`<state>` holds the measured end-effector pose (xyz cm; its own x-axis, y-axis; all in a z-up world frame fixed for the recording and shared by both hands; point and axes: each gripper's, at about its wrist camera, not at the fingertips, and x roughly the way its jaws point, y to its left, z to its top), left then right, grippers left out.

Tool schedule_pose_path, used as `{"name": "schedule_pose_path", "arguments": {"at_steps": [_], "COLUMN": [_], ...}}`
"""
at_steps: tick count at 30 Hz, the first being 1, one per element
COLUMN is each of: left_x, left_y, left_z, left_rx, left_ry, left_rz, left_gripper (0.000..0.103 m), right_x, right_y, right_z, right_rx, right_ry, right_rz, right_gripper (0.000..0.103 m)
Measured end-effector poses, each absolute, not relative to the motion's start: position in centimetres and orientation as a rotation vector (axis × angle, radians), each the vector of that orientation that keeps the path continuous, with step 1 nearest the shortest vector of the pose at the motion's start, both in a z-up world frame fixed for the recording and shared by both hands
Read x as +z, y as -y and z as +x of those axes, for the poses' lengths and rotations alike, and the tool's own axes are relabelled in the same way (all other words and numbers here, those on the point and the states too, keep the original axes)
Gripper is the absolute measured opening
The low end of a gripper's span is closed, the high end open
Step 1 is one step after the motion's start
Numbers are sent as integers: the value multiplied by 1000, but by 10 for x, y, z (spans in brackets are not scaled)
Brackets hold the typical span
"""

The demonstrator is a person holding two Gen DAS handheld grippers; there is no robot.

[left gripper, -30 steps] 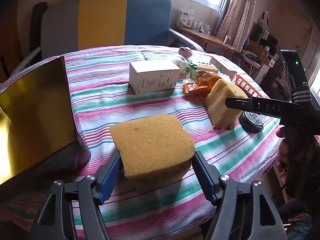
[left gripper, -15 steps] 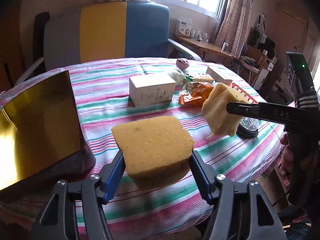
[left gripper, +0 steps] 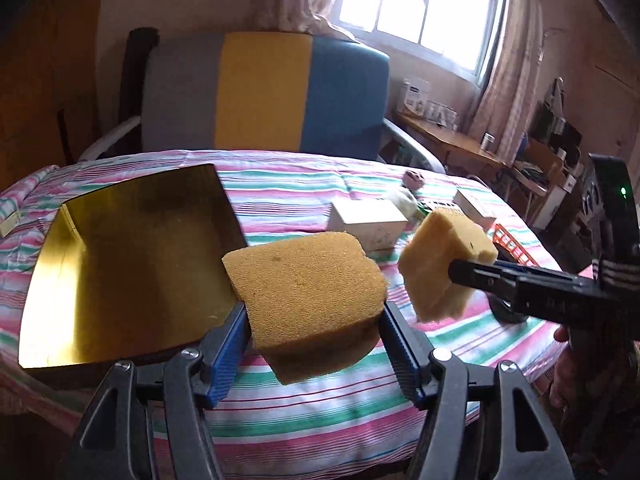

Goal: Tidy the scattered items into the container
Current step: 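Carry both yellow sponges toward the gold box, lifting them off the table, then lower both sponges into the gold box and open both tools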

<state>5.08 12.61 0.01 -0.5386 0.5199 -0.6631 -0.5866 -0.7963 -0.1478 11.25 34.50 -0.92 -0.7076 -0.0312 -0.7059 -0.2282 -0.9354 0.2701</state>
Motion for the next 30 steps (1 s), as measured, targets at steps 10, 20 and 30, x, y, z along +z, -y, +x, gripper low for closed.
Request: {"name": "schedule_pose_path", "arguments": {"at_steps": [10, 20, 30], "left_x": [15, 2, -15], "left_y": [-65, -16, 2], "left_z": [17, -24, -55], "left_rx": [2550, 2706, 2737], "left_ry": [-80, -68, -31], "left_rz": [-987, -1120, -1204], "left_gripper": [66, 66, 66], "right_x": [22, 31, 12], "right_y": [-285, -223, -189], "right_z": [63, 8, -30], "right_rx": [2937, 3072, 3074], "right_ry": [-390, -282, -205], "right_rz": [-1132, -1159, -1262], "right_gripper": [51, 51, 52]}}
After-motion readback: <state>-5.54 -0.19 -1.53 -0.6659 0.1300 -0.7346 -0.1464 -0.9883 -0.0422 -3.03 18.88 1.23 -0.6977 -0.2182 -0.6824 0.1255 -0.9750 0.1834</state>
